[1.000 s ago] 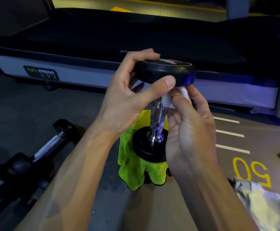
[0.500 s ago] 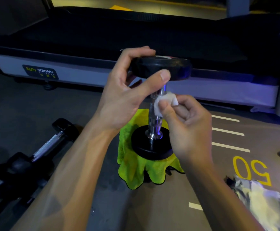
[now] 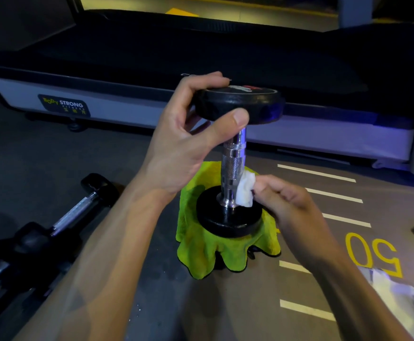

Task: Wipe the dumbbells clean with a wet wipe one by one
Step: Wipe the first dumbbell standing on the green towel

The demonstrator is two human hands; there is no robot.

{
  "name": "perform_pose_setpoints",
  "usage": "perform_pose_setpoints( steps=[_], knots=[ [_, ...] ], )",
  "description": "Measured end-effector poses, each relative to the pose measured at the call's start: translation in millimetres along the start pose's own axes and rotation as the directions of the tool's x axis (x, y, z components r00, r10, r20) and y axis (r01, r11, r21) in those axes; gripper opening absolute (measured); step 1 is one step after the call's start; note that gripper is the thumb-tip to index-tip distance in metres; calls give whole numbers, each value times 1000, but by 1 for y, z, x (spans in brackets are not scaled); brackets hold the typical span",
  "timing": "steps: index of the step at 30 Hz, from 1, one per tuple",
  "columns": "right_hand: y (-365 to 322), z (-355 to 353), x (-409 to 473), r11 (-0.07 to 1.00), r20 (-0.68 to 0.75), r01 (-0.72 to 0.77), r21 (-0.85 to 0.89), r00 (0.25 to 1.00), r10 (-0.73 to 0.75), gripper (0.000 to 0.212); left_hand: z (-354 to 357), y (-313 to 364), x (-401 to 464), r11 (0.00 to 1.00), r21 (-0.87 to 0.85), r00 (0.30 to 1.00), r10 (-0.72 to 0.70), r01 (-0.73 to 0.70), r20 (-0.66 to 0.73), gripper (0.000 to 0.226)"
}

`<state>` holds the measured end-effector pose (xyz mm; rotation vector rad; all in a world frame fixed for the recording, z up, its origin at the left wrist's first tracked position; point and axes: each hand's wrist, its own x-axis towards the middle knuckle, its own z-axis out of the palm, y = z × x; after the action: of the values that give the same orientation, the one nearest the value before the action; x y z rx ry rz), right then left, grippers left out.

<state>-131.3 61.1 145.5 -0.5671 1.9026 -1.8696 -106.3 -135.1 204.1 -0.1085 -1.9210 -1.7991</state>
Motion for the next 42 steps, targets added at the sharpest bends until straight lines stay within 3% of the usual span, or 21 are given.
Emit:
perform_pose_setpoints(
  steps=[2, 7, 11, 17, 21, 23, 30, 36, 39, 42],
  knots=[
    [9, 8, -3, 988, -92, 78, -137, 992, -91, 7, -2, 0, 0, 1000, 0, 1000, -9, 9, -10, 48],
    [9, 16, 4, 956, -152, 108, -272, 976, -153, 18, -1, 1, -1, 1000, 23, 999, 6, -5, -41, 45],
    [5, 11, 7, 982, -59, 72, -176, 995, -84, 26, 5, 3, -4, 999, 41, 999, 33, -32, -24, 46],
    [14, 17, 10, 977, -105, 174, -122, 977, -187, 35, 14, 3, -3, 997, 59, 998, 56, -57, 12, 47],
    [11, 2, 20, 988, 116, 93, -125, 990, -79, 27, 21, 3, -2, 995, 66, 997, 77, -78, 24, 49],
    [10, -2, 22, 990, 160, 80, -113, 985, -61, 26, 24, 4, -1, 993, 79, 996, 80, -84, 49, 50],
    [14, -6, 6, 999, 80, 49, -13, 996, -48, 36, 29, 5, 1, 991, 80, 993, 98, -103, 68, 50],
    [12, -8, -7, 987, -83, 58, -152, 994, -71, 40, 29, 5, 1, 992, 79, 993, 97, -102, 65, 49],
    [8, -6, -9, 993, -47, 48, -105, 997, -53, 43, 30, 4, 1, 992, 85, 994, 89, -94, 59, 48],
    [9, 5, -9, 990, -27, 26, -137, 999, -30, 29, 29, 4, 1, 992, 83, 995, 86, -90, 52, 48]
  ],
)
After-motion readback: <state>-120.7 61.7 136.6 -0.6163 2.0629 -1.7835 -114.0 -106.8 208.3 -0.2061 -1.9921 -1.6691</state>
